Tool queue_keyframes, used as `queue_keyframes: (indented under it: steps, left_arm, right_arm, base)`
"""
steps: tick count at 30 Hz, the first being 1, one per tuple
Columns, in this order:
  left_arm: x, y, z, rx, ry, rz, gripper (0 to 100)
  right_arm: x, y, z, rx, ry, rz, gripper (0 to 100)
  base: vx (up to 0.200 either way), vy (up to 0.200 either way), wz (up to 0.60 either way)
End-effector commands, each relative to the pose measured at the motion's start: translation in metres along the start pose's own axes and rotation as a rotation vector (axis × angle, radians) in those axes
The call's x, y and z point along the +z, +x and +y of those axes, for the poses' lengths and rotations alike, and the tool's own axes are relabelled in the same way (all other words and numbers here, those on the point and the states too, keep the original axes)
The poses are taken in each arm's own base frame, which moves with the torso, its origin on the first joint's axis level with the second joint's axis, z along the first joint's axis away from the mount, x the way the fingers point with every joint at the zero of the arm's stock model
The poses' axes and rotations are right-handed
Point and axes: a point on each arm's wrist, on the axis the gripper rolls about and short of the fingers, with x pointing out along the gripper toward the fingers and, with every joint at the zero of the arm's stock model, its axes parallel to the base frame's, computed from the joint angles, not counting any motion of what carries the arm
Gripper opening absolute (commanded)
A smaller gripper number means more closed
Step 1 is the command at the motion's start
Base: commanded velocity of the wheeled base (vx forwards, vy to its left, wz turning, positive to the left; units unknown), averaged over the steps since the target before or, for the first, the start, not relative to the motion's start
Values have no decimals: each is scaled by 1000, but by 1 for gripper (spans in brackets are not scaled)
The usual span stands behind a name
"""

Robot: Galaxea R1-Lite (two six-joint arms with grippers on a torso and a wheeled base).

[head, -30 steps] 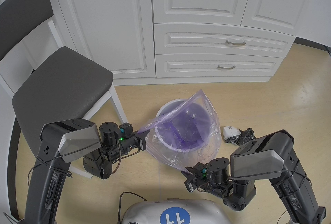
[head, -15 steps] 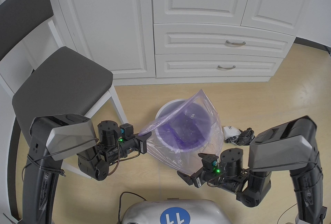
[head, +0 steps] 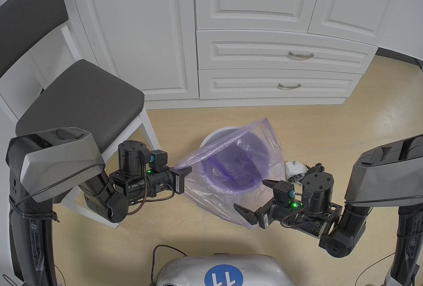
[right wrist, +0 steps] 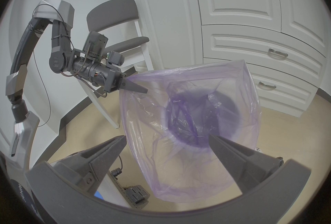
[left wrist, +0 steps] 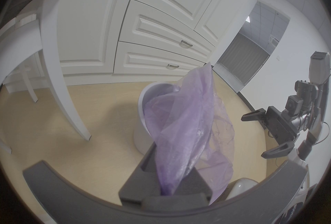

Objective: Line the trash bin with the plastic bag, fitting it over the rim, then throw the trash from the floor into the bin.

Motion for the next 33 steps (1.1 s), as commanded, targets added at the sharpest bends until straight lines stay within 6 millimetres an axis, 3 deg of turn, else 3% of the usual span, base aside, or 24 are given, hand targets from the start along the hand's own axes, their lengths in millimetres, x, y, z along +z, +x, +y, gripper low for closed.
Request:
queue_keyframes:
  steps: [1, 6, 14, 21, 24, 33]
  left_arm:
    - [3, 1, -2, -4, 4, -9, 100]
    - [3, 0, -1, 2, -10, 34, 100]
    - [30, -30, 1, 42, 14, 115, 100]
    - [29, -33, 2, 45, 37, 159, 100]
    - [34, -39, 2, 64, 60, 142, 100]
    - [43, -57, -7, 167, 124, 135, 100]
  right_arm:
    - [1, 1, 0, -4, -1, -4, 100]
    - [2, 0, -1, -4, -1, -8, 100]
    - [-10, 11, -6, -22, 2, 17, 100]
    - [-9, 12, -10, -32, 2, -2, 100]
    - [-7, 11, -9, -30, 0, -26, 100]
    - [-4, 10, -10, -37, -1, -40, 100]
  base:
    - [0, -200, 0]
    - [0, -200, 0]
    - [0, 0, 0]
    - [0, 0, 0]
    - [0, -200, 0]
    - [0, 0, 0]
